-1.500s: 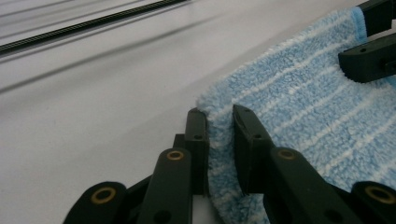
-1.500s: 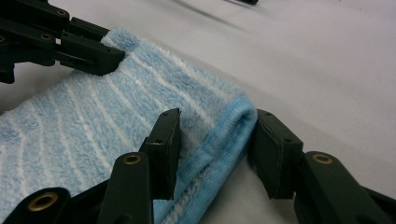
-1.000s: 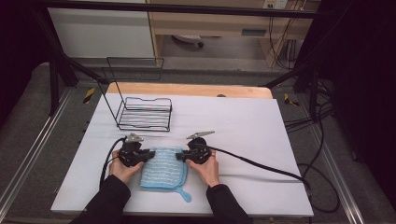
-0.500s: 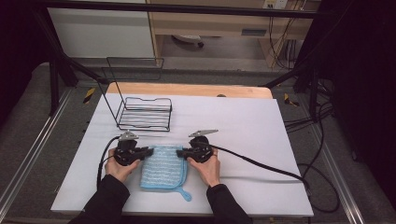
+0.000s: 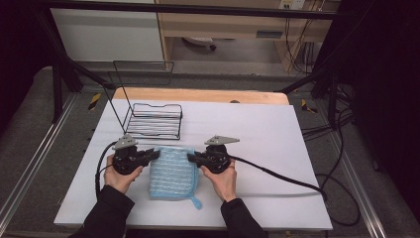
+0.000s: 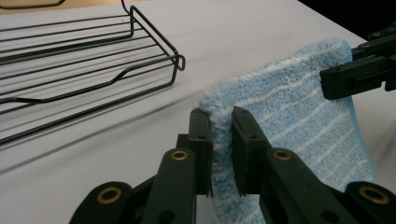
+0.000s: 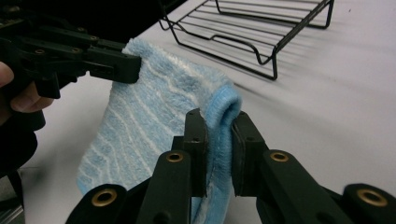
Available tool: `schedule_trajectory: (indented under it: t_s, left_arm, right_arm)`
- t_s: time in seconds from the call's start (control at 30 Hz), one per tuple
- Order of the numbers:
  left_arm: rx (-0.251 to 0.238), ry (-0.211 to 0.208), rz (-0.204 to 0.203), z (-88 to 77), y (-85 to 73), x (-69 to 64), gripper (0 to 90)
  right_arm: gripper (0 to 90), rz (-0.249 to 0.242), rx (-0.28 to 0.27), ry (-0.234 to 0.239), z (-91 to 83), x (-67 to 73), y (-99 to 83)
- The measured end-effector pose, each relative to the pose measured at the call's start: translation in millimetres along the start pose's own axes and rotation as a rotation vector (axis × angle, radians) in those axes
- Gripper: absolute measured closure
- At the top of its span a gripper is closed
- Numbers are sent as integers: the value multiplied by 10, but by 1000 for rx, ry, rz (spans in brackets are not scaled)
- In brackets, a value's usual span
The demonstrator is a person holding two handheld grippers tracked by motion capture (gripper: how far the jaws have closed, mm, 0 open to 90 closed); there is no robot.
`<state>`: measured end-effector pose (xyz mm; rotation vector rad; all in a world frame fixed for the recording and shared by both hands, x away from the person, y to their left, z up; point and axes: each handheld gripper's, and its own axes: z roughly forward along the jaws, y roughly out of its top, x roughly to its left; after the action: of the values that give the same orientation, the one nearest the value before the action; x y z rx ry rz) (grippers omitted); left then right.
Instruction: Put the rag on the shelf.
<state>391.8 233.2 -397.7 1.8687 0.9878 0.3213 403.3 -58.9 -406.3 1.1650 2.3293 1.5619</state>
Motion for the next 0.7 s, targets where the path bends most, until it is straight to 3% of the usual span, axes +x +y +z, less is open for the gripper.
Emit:
schedule_trajectory:
  t_s: [0.2,0.7]
  left_arm:
    - [-32,6,28,-79,57,-49,792]
    - [-119,6,48,-301,196,-118,792]
  right_arm:
    - [791,-39,-37,-4,-96,73,76]
    - [791,-106,-116,0,-268,246,248]
